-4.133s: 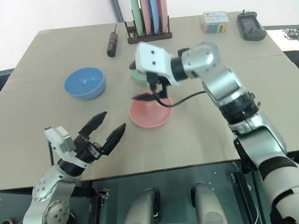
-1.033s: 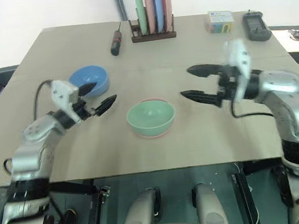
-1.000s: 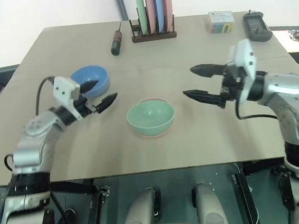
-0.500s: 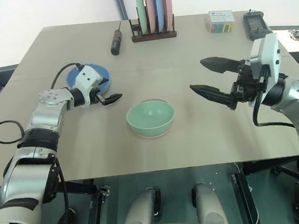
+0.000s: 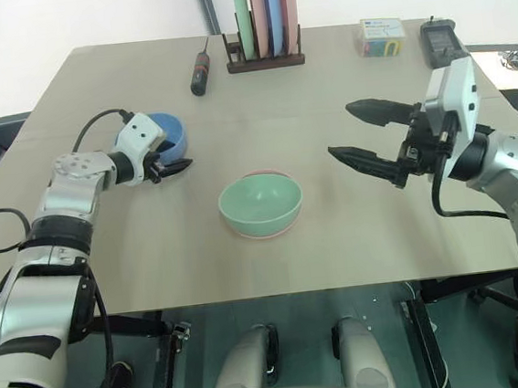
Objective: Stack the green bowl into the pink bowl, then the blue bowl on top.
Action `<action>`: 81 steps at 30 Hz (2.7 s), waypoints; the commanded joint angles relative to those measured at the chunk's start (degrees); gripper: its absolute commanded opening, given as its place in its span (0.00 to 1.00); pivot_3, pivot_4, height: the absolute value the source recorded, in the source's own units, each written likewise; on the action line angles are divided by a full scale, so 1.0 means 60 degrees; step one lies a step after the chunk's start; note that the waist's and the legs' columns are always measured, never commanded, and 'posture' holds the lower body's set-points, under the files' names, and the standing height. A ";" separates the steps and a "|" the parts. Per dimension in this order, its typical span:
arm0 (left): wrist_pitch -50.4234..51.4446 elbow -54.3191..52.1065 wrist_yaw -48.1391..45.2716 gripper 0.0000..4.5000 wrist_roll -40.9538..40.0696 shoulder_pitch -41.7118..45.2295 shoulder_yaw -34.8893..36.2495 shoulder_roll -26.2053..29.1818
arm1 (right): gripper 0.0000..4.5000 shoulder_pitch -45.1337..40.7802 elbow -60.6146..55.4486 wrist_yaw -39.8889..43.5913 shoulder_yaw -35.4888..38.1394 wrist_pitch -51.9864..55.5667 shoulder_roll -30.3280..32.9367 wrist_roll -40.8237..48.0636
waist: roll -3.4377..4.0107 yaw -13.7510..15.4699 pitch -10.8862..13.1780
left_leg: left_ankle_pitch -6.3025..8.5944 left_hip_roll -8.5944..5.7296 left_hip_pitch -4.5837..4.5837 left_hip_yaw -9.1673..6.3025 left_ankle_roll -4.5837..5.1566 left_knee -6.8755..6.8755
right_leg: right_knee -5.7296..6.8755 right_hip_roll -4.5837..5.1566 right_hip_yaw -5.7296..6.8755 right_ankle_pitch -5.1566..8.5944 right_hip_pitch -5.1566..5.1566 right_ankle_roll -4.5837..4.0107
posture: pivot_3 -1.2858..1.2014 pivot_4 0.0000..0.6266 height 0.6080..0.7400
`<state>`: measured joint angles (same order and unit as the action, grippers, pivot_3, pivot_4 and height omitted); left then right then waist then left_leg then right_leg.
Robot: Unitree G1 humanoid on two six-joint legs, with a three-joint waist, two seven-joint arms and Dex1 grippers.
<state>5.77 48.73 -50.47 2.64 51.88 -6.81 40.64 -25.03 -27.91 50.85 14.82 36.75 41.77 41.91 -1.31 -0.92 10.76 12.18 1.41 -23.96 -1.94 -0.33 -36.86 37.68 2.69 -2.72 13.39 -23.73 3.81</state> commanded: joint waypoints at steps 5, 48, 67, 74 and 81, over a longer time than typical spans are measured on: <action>0.0153 -0.0432 -0.0002 0.00 0.0066 -0.0120 0.0223 0.0221 | 0.78 -0.0291 0.0051 0.0013 0.0004 -0.0336 0.0189 0.0102 | 0.0005 0.0021 -0.0006 | 0.0000 0.0001 0.0002 -0.0005 0.0000 -0.0006 | 0.0004 0.0001 0.0005 0.0000 0.0003 0.0000 | 0.52 0.24 1.00; 0.1024 -0.8578 -0.5095 0.85 -0.3390 -0.1116 -0.0406 -0.0166 | 0.78 -0.0087 0.0310 0.0464 0.0010 -0.0507 0.0742 0.0438 | 0.0003 -0.0016 0.0000 | 0.0000 0.0006 -0.0030 -0.0010 0.0003 -0.0074 | 0.0030 -0.0004 0.0007 0.0001 -0.0007 0.0004 | 0.52 0.24 1.00; 0.4812 -1.0084 -0.1608 0.85 -0.6264 -0.5131 0.4647 0.0555 | 0.78 0.0832 0.1071 0.1440 0.0358 -0.0890 0.0932 0.0323 | 0.0001 -0.0119 -0.0001 | 0.0001 0.0012 -0.0003 -0.0002 0.0002 -0.0057 | 0.0031 -0.0001 0.0000 0.0001 0.0007 0.0001 | 0.52 0.24 1.00; 0.4117 -1.1015 -0.1626 0.85 -0.6664 -0.8155 0.6264 0.0419 | 0.78 0.1846 0.2446 0.2940 0.0867 -0.1727 0.1181 0.0147 | -0.0003 -0.0048 0.0001 | 0.0001 0.0014 0.0016 0.0005 0.0001 -0.0059 | 0.0024 0.0006 -0.0001 0.0022 0.0026 -0.0037 | 0.52 0.24 1.00; 0.3475 -1.1132 -0.1357 0.85 -0.6721 -0.9083 0.6867 0.0262 | 0.78 0.2316 0.3489 0.3824 0.0931 -0.2617 0.1283 -0.0251 | -0.0002 0.0025 -0.0001 | 0.0001 0.0016 0.0029 0.0016 0.0001 -0.0059 | 0.0026 0.0006 -0.0005 0.0025 0.0028 -0.0035 | 0.52 0.24 1.00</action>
<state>28.81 -16.36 -59.01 -36.43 -2.30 31.93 42.15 -10.95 -7.46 72.33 18.43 23.36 48.64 40.59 -1.33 -0.77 10.76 12.19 1.50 -23.79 -1.83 -0.32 -37.21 37.84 2.72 -2.76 13.58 -23.56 3.65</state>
